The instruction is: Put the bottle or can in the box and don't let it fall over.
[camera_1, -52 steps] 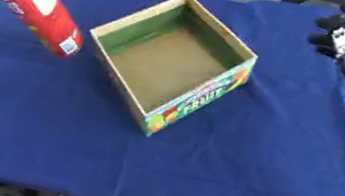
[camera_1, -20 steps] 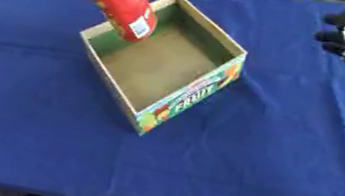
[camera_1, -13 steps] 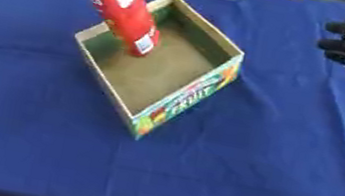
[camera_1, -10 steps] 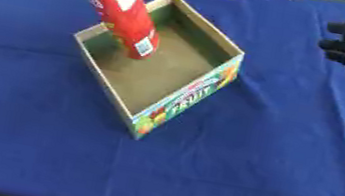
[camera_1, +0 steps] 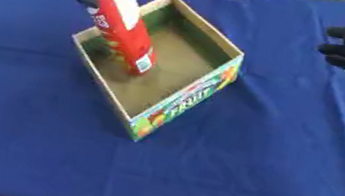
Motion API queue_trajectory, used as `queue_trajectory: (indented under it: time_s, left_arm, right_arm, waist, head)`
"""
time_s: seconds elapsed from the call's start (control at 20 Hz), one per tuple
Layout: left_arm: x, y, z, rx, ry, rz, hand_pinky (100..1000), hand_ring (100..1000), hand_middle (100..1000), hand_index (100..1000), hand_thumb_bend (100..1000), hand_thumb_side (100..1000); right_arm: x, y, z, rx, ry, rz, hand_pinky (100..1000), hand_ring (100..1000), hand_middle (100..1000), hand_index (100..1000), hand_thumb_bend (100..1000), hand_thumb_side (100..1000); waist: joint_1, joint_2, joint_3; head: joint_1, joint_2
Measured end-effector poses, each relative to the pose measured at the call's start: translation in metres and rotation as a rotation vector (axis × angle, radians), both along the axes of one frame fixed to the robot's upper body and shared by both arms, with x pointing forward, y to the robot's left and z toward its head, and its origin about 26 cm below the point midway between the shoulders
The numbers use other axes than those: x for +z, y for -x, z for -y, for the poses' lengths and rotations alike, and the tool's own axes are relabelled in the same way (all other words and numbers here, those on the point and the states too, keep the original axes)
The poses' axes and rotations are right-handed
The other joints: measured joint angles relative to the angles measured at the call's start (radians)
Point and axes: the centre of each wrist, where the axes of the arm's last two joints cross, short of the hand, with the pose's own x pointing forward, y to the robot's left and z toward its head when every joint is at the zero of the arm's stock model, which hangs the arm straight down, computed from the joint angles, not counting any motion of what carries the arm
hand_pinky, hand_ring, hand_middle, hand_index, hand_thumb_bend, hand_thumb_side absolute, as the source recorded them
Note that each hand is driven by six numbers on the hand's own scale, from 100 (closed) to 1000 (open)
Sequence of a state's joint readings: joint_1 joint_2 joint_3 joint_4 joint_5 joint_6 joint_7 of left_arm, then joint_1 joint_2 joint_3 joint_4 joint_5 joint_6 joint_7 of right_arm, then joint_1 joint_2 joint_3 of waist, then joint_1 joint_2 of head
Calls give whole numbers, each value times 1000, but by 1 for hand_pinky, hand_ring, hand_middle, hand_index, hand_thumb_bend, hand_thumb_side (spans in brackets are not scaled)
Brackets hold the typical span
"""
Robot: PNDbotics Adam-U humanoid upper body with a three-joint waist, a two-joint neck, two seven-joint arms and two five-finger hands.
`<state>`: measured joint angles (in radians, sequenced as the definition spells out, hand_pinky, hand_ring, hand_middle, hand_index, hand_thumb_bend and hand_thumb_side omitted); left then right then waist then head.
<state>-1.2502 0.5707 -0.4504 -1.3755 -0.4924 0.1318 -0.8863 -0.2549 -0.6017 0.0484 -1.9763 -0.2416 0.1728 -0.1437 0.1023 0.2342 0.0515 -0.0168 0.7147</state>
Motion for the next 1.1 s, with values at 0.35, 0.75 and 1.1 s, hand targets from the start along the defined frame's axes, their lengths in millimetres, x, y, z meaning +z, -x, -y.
queue_trajectory:
  time_s: [0.35, 0.75, 1.1]
  left_arm:
    - [4, 2, -2, -3, -13, 48, 469, 643, 688, 772, 713, 539]
    - [12, 7, -35, 58, 61, 81, 417, 610, 665, 764, 607, 477]
    - [9, 20, -94, 170, 204, 76, 405, 610, 662, 769, 487, 494]
  right_arm:
    - [0, 0, 0, 2, 2, -4, 841, 765, 784, 995, 100, 789]
    - [-5, 2, 1, -5, 1, -16, 840, 766, 784, 994, 100, 784]
    - [-6, 3, 5, -21, -5, -14, 840, 766, 785, 992, 100, 780]
  waist:
    - [1, -2, 5]
    - [0, -21, 35]
    - [-17, -32, 54]
  head:
    - [0, 4]
    - [-7, 15]
    - [-17, 22]
